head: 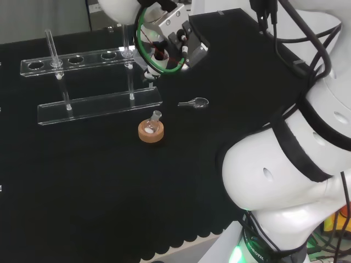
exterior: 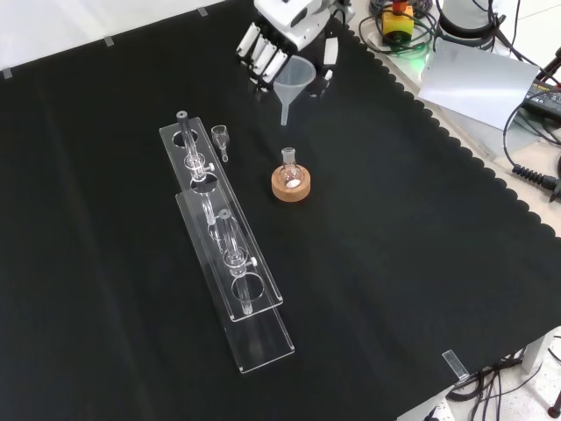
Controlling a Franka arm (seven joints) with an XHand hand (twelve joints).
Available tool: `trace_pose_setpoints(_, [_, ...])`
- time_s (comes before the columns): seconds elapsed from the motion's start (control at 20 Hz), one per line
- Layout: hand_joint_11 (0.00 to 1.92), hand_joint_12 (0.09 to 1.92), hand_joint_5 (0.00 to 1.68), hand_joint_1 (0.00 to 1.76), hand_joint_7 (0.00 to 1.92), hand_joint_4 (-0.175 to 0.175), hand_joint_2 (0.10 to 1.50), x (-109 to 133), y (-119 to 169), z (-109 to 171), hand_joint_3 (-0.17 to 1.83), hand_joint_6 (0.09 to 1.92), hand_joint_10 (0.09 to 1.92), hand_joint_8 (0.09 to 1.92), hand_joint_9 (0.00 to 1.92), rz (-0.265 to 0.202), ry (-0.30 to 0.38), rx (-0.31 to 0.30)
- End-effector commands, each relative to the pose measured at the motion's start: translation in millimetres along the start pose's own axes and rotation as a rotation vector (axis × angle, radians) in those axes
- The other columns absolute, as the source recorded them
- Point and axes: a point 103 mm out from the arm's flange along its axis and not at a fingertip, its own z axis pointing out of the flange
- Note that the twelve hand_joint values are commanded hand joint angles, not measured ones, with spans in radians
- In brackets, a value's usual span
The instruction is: Put the funnel back on the funnel stand.
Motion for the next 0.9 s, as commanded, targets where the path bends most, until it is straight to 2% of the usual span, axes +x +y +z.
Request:
trace_pose_setpoints(0.05, [0.57,1.27,0.53,0.8,0.61,-0.04,0.68,-8.1,-0.8,-16.0,0.54,0.65,0.48,0.69,0.99,0.018,0.007,0.011])
trace_pose_setpoints(0.5, [0.57,1.27,0.53,0.8,0.61,-0.04,0.68,-41.1,12.0,-24.1,0.54,0.66,0.47,0.69,0.99,0.059,0.015,0.014])
trace_pose_setpoints(0.9, [0.57,1.27,0.53,0.79,0.61,-0.04,0.68,-82.7,45.6,-27.6,0.54,0.67,0.48,0.69,0.99,0.097,0.04,0.016])
